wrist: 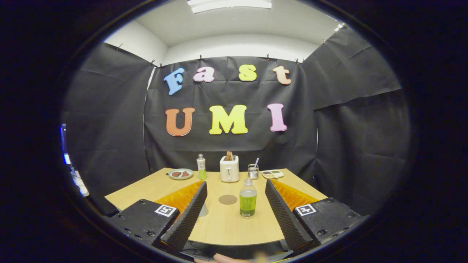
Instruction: Take the bottle from table, then pour the juice into the cup, finally place the bottle on the coaster
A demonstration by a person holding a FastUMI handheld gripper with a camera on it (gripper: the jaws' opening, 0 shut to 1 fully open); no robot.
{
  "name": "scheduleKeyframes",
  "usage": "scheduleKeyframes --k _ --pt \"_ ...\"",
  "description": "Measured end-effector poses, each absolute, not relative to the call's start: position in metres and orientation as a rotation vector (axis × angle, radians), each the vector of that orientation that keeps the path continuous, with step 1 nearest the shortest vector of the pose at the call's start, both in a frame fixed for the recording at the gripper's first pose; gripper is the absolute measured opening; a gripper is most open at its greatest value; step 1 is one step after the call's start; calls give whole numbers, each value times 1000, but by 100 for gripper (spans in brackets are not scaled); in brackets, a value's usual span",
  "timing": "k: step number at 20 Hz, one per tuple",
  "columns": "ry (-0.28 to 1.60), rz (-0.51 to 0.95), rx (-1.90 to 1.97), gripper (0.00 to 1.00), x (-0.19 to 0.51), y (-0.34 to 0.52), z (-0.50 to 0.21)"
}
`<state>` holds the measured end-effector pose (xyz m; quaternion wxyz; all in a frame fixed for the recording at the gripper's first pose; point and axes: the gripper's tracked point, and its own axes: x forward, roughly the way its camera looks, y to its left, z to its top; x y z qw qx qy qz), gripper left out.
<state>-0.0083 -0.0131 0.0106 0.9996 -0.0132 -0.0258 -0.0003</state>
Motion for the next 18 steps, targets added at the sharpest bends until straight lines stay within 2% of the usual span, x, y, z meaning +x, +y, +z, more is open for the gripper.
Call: scheduleKeyframes --k 10,18 --pt "-45 1 -31 100 5 -20 3" --pt "13 -3 -27 100 70 -35 -35"
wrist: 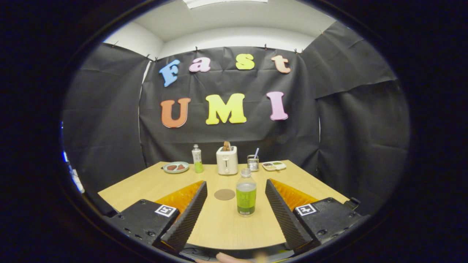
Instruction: Take the bottle from table, then pour the juice into the cup, finally place the bottle on the coaster
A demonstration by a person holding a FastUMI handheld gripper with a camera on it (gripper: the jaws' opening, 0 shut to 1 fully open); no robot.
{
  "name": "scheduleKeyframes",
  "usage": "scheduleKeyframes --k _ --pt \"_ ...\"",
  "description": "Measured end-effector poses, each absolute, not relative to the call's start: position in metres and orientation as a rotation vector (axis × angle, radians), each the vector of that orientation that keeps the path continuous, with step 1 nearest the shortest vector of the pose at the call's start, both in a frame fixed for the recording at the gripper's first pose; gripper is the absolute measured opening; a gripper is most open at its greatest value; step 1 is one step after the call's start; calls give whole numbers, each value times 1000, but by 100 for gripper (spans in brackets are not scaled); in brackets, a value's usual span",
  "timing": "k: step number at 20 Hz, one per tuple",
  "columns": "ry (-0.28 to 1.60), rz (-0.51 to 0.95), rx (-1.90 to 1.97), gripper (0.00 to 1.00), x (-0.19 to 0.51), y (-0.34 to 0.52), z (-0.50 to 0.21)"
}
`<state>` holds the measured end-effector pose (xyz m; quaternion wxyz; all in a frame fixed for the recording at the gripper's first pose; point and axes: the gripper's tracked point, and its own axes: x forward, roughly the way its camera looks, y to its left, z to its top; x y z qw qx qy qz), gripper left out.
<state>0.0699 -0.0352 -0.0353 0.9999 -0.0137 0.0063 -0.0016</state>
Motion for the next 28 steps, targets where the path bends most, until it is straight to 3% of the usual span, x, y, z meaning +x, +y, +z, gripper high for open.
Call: scheduleKeyframes --k 20,28 --pt "245 -28 -3 100 212 -59 -120" --pt "231 -3 44 100 258 -62 -127"
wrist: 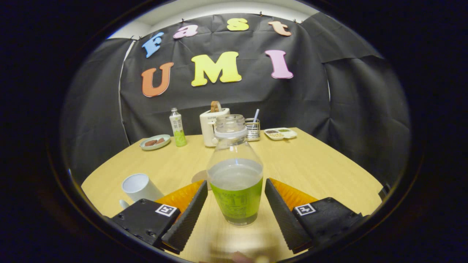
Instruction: Take the bottle from table, then pour the juice into the cup, finally place the bottle on the coaster
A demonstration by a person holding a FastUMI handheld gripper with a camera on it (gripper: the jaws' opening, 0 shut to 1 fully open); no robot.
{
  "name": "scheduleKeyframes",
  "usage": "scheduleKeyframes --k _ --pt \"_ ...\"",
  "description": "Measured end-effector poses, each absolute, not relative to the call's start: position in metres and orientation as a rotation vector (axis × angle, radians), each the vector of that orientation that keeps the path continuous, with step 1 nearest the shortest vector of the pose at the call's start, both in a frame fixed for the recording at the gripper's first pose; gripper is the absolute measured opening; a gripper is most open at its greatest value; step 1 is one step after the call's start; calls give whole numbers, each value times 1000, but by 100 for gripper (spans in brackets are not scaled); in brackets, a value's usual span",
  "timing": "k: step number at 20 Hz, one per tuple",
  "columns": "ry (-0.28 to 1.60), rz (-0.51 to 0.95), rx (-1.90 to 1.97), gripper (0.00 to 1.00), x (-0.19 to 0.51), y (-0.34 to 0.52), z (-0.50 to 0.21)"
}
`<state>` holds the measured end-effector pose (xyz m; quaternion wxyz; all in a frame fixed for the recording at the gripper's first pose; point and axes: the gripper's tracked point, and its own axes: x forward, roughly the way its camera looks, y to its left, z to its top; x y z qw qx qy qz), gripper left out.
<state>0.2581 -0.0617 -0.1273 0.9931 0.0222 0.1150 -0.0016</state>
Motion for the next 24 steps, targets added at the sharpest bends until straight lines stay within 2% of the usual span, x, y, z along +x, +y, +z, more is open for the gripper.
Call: scheduleKeyframes --k 1,4,6,13,15,24 --pt "229 5 53 99 264 -61 -129" --pt "243 23 36 83 264 -62 -131" --pt "231 20 14 80 256 -64 -125" --pt "178 29 13 80 213 -70 -98" --pt "157 72 49 80 198 -64 -87" --pt "246 136 -17 79 142 -58 -75"
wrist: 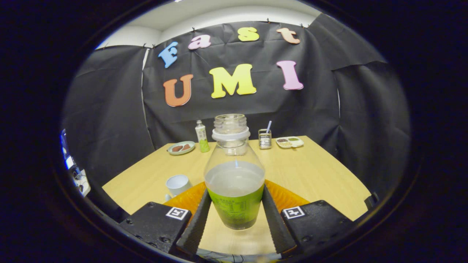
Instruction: Take the bottle from table, then pour the juice into the cup, finally place the bottle on the coaster
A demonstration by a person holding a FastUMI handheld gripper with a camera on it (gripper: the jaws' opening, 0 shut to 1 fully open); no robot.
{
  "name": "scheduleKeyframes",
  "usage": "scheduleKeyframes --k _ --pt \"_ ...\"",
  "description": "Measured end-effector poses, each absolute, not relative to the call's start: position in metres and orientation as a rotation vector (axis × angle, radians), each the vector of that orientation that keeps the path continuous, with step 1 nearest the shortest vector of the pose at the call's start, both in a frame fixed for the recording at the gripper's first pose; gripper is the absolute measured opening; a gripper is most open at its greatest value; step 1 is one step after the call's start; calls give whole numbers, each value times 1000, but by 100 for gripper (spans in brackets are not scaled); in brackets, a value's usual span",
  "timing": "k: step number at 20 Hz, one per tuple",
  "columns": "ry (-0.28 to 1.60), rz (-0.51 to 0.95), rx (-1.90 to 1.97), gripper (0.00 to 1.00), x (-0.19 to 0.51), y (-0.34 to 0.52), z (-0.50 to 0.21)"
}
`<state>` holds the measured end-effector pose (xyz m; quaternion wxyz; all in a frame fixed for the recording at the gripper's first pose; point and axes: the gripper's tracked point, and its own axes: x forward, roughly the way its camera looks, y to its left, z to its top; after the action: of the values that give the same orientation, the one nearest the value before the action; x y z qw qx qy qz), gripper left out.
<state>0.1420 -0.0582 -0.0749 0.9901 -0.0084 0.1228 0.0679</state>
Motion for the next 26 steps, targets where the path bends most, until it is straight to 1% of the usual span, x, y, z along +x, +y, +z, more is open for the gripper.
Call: scheduleKeyframes --k 2,11,15,23,26 --pt "257 119 -110 80 139 -60 -71" --pt "186 -143 -656 80 167 -73 -40" --pt "159 -251 -794 80 187 -73 -28" --pt "112 -346 -1023 80 222 -52 -15" --pt "122 -362 -1100 80 232 -43 -22"
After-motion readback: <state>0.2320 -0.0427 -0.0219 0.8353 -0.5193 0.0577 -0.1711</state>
